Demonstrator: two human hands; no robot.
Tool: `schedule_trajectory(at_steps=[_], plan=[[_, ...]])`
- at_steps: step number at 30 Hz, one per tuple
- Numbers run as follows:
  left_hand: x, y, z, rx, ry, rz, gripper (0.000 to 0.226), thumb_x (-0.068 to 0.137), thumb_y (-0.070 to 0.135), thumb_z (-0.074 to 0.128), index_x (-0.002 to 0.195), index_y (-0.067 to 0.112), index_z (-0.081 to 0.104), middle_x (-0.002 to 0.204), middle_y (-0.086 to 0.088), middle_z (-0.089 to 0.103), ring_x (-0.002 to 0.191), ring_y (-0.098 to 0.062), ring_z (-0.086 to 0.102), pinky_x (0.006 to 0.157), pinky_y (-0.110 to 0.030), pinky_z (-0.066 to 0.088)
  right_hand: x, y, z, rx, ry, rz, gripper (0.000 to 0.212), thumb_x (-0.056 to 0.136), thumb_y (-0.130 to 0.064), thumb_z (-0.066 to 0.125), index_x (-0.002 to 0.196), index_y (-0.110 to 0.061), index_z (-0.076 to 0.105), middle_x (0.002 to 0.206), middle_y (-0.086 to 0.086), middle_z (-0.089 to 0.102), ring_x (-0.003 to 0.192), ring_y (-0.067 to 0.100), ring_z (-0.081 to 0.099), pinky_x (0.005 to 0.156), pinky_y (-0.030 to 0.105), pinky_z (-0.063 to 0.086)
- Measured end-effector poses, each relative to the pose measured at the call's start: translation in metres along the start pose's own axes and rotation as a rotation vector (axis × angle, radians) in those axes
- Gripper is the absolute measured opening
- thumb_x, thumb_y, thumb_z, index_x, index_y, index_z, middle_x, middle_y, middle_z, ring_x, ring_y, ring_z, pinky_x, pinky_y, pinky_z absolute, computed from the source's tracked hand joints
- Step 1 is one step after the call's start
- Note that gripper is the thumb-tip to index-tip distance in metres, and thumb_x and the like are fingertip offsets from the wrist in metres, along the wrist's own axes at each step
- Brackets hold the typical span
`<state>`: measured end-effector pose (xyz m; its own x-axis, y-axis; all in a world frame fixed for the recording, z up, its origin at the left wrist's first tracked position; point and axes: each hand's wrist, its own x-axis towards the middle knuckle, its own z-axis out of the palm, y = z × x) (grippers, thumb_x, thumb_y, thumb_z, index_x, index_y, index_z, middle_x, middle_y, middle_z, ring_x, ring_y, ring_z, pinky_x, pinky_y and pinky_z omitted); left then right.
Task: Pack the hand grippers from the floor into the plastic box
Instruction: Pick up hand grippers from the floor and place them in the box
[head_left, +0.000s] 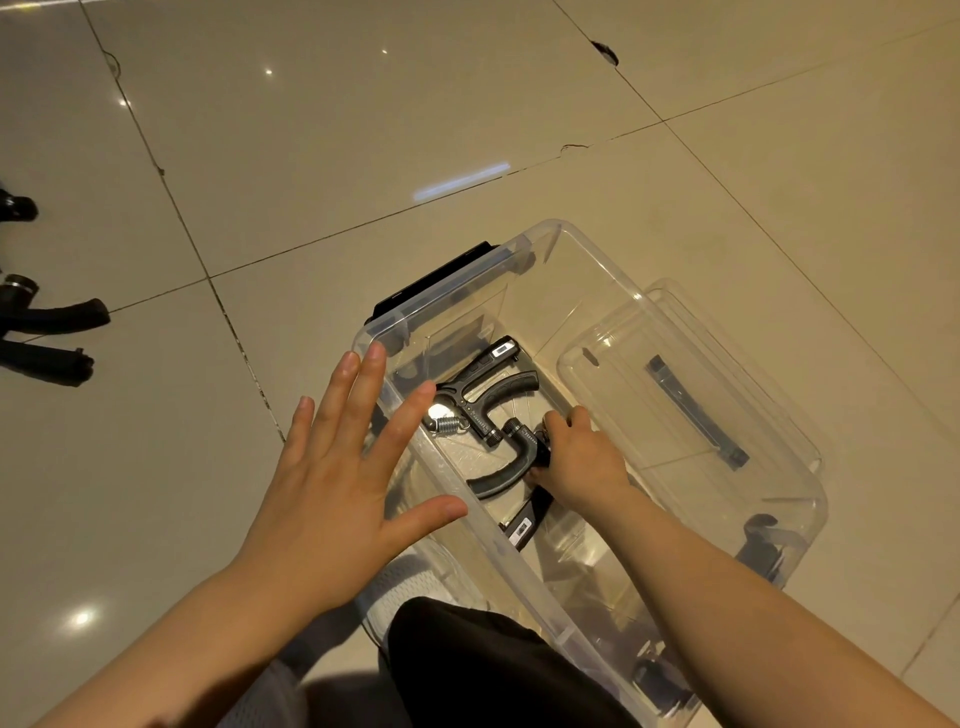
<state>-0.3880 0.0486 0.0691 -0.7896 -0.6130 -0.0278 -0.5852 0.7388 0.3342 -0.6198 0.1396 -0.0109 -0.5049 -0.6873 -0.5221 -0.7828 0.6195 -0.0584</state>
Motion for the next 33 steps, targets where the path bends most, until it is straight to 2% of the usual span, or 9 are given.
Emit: schedule_trajectory(at_steps=[3, 9, 16, 22, 25, 28, 31, 33], plan=[[-0.001, 0.000, 0.000, -0.010, 0.006, -0.006, 0.084, 0.082, 0.079, 0.017, 0.149, 0.030, 0.009, 0.157, -0.008, -0.006, 0.144, -0.022, -0.009, 0.108, -0.055, 0.014, 0.002, 0.003, 0.000, 0.016, 0.003, -0.001, 0.055, 0.083, -0.041, 0.065, 0.126, -0.017, 0.040, 0.127, 0.010, 0.037, 0.097, 0.031, 0.053, 0.075, 0.040, 0.051], [-0.001, -0.001, 0.001, -0.030, 0.018, -0.007, 0.083, 0.081, 0.080, 0.017, 0.149, 0.033, 0.005, 0.157, -0.005, -0.008, 0.143, -0.020, -0.011, 0.105, -0.048, 0.014, 0.002, 0.003, -0.003, 0.012, -0.017, -0.027, 0.056, 0.085, -0.043, 0.063, 0.128, -0.016, 0.040, 0.129, 0.010, 0.036, 0.098, 0.030, 0.053, 0.076, 0.038, 0.050], [-0.001, 0.000, 0.002, -0.035, 0.019, -0.004, 0.084, 0.081, 0.080, 0.017, 0.149, 0.032, 0.004, 0.157, -0.005, -0.009, 0.143, -0.021, -0.011, 0.104, -0.047, 0.015, 0.005, 0.007, -0.004, 0.065, -0.078, -0.041, 0.045, 0.089, -0.029, 0.058, 0.129, -0.016, 0.042, 0.131, 0.010, 0.035, 0.102, 0.031, 0.054, 0.085, 0.040, 0.049], [-0.001, -0.002, 0.001, -0.077, 0.021, 0.022, 0.084, 0.081, 0.081, 0.018, 0.149, 0.035, 0.000, 0.157, -0.003, -0.013, 0.143, -0.019, -0.013, 0.105, -0.047, 0.014, 0.003, 0.005, -0.011, 0.040, -0.086, -0.018, 0.039, 0.096, -0.027, 0.042, 0.134, -0.018, 0.039, 0.141, 0.010, 0.026, 0.101, 0.032, 0.054, 0.082, 0.041, 0.049], [-0.003, -0.004, -0.002, -0.158, 0.035, 0.050, 0.078, 0.082, 0.079, 0.018, 0.147, 0.040, -0.003, 0.156, 0.002, -0.016, 0.142, -0.016, -0.016, 0.104, -0.044, 0.012, -0.010, -0.008, -0.028, -0.002, 0.029, -0.062, 0.035, 0.099, -0.030, 0.035, 0.131, -0.016, 0.039, 0.144, 0.010, 0.023, 0.095, 0.032, 0.055, 0.075, 0.039, 0.049], [-0.020, -0.008, -0.012, -0.159, 0.063, 0.051, 0.074, 0.086, 0.070, 0.030, 0.148, 0.038, 0.006, 0.157, 0.001, -0.010, 0.144, -0.016, -0.009, 0.105, -0.043, 0.013, -0.028, -0.027, -0.055, 0.158, 0.205, -0.133, 0.036, 0.099, -0.032, 0.037, 0.131, -0.018, 0.046, 0.141, 0.006, 0.035, 0.103, 0.025, 0.054, 0.079, 0.035, 0.047], [-0.067, -0.026, -0.034, -0.036, 0.007, 0.069, 0.065, 0.090, 0.064, 0.032, 0.147, 0.034, 0.020, 0.157, 0.000, 0.007, 0.141, -0.020, 0.019, 0.103, -0.040, 0.028, -0.055, -0.057, -0.081, 0.394, 0.402, -0.267, 0.029, 0.098, -0.029, 0.042, 0.120, -0.017, 0.057, 0.128, 0.002, 0.048, 0.094, 0.009, 0.050, 0.077, 0.025, 0.037], [-0.098, -0.038, -0.050, 0.006, -0.003, 0.017, 0.060, 0.091, 0.065, 0.028, 0.142, 0.034, 0.033, 0.153, 0.000, 0.024, 0.130, -0.018, 0.038, 0.096, -0.034, 0.038, -0.079, -0.088, -0.095, 0.408, 0.551, -0.504, 0.025, 0.096, -0.026, 0.047, 0.113, -0.014, 0.062, 0.118, 0.003, 0.055, 0.094, 0.013, 0.054, 0.075, 0.024, 0.038]])
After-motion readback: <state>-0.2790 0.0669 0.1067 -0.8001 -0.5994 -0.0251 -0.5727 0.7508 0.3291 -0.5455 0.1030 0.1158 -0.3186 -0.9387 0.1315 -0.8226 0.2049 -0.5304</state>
